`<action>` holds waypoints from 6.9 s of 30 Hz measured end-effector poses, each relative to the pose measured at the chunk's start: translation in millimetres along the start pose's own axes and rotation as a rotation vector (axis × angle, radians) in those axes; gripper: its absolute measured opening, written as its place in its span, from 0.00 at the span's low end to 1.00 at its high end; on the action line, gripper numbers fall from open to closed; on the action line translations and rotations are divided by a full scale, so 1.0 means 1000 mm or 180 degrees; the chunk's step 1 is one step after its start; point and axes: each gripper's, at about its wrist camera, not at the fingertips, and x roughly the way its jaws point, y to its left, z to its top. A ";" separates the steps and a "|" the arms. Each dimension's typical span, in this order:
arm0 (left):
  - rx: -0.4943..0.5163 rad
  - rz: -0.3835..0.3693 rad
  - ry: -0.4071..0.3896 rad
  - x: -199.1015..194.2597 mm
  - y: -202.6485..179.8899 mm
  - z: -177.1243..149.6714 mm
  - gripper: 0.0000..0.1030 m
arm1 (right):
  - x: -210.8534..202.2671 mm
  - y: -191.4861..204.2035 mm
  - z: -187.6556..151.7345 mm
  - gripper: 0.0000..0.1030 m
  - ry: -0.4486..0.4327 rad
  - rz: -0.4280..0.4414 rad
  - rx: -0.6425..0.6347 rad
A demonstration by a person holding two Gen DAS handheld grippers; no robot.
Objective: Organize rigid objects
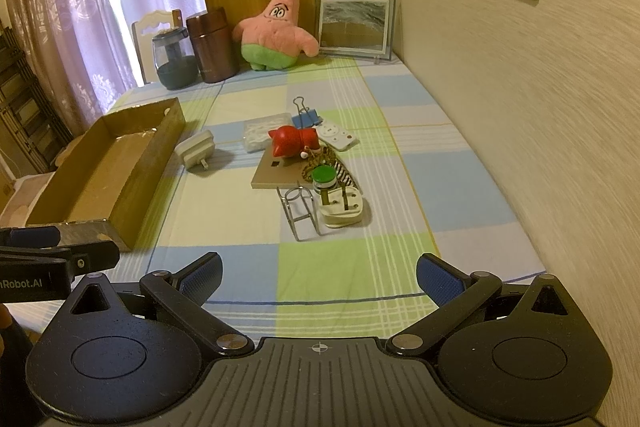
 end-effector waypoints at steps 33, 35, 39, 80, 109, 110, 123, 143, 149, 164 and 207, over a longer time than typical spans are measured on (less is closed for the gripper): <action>0.0262 -0.0510 0.0089 0.114 -0.036 0.027 0.85 | 0.065 -0.068 0.028 0.88 0.0065 0.0059 -0.0222; 0.0267 -0.0557 0.0101 0.123 -0.041 0.028 0.84 | 0.076 -0.073 0.030 0.85 0.0109 0.0099 -0.0254; 0.0260 -0.0668 0.0086 0.143 -0.053 0.033 0.78 | 0.094 -0.084 0.032 0.81 0.0207 0.0119 -0.0233; 0.1018 -0.0681 0.0112 0.194 -0.064 0.029 0.23 | 0.160 -0.069 0.042 0.80 0.0550 0.0403 -0.0237; 0.0930 -0.0527 0.0198 0.173 -0.017 0.027 0.21 | 0.181 -0.050 0.043 0.80 0.0509 0.0385 -0.0265; 0.0923 -0.0512 0.0195 0.173 -0.015 0.028 0.21 | 0.184 -0.050 0.043 0.80 0.0520 0.0356 -0.0249; 0.0867 -0.0526 0.0141 0.167 -0.008 0.034 0.20 | 0.196 -0.044 0.040 0.46 0.0497 0.0153 -0.0288; 0.1159 -0.0700 0.0188 0.180 -0.019 0.018 0.38 | 0.187 -0.043 0.035 0.46 0.0581 0.0280 -0.0208; 0.1111 -0.0633 0.0133 0.184 -0.022 0.025 0.47 | 0.185 -0.047 0.036 0.46 0.0562 0.0252 -0.0184; 0.1004 -0.0347 0.0139 0.171 -0.006 0.027 0.48 | 0.179 -0.048 0.041 0.46 0.0503 0.0254 -0.0155; 0.1364 -0.0605 0.0124 0.176 -0.016 0.026 0.59 | 0.166 -0.047 0.049 0.46 0.0421 0.0213 -0.0139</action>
